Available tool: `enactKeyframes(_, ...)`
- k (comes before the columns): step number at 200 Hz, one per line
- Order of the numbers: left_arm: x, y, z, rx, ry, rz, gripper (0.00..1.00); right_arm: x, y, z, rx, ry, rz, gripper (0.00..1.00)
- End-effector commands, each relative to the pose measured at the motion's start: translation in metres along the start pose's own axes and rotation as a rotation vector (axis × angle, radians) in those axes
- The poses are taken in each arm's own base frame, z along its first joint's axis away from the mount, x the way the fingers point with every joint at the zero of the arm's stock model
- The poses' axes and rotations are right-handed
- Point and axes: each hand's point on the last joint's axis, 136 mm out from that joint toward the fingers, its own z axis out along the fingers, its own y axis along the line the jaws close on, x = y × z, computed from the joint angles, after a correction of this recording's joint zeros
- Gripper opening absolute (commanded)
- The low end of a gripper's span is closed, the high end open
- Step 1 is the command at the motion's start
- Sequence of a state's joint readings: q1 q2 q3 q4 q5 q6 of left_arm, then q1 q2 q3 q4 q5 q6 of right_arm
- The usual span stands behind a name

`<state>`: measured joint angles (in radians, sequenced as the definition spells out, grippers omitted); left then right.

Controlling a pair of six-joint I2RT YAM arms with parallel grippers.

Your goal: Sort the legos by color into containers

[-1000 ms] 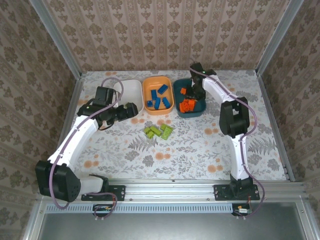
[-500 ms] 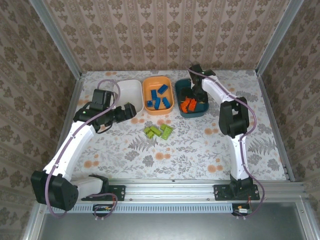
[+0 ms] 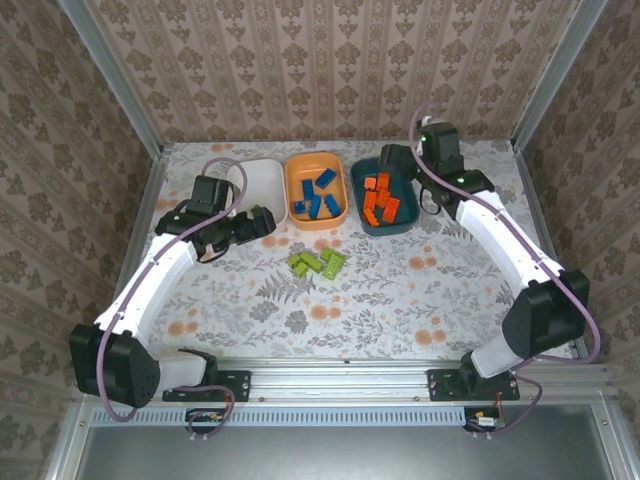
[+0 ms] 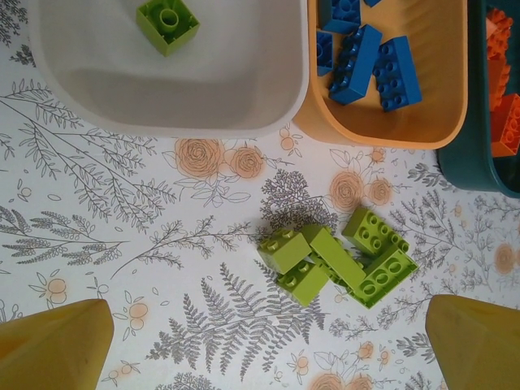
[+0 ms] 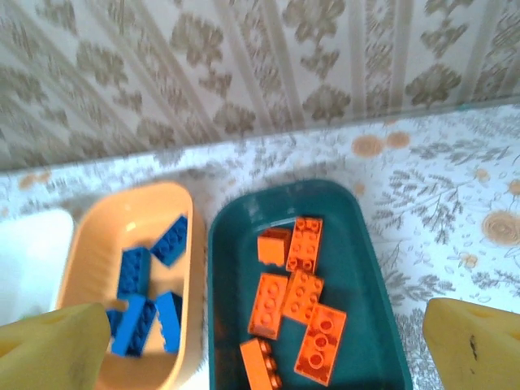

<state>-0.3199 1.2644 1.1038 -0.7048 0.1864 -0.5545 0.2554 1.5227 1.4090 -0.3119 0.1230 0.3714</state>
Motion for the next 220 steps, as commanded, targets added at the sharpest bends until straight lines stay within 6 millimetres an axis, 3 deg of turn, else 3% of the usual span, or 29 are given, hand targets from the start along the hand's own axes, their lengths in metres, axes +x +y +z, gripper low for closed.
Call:
enactKeyframes(1,-0.012,-0.014,-0.007,0.036,-0.031,0.025,1.0,0.012,-0.005,0.007,-0.012,0.062,0.079,1.0)
enactKeyframes(26,-0.01,-0.013,-0.004,0.036,-0.025,0.025,1.0,0.048,0.02,-0.001,-0.149,0.287,0.135,0.98)
enactKeyframes(55,-0.007,-0.012,0.0,0.041,-0.014,0.019,1.0,0.121,0.041,-0.01,-0.207,0.62,0.157,0.86)
enactKeyframes(85,-0.002,-0.011,0.01,0.047,0.015,0.009,1.0,0.188,0.07,-0.023,-0.21,0.793,0.081,0.84)
enactKeyframes(120,0.015,-0.01,0.027,0.059,0.078,0.002,1.0,0.26,0.093,-0.02,-0.174,0.984,0.048,0.75)
enactKeyframes(162,0.039,-0.006,0.037,0.043,0.143,0.019,1.0,0.302,0.105,-0.014,-0.093,1.091,-0.046,0.75)
enactKeyframes(220,0.046,0.003,0.025,0.03,0.14,0.026,1.0,0.317,0.102,0.008,0.013,1.099,-0.059,0.66)
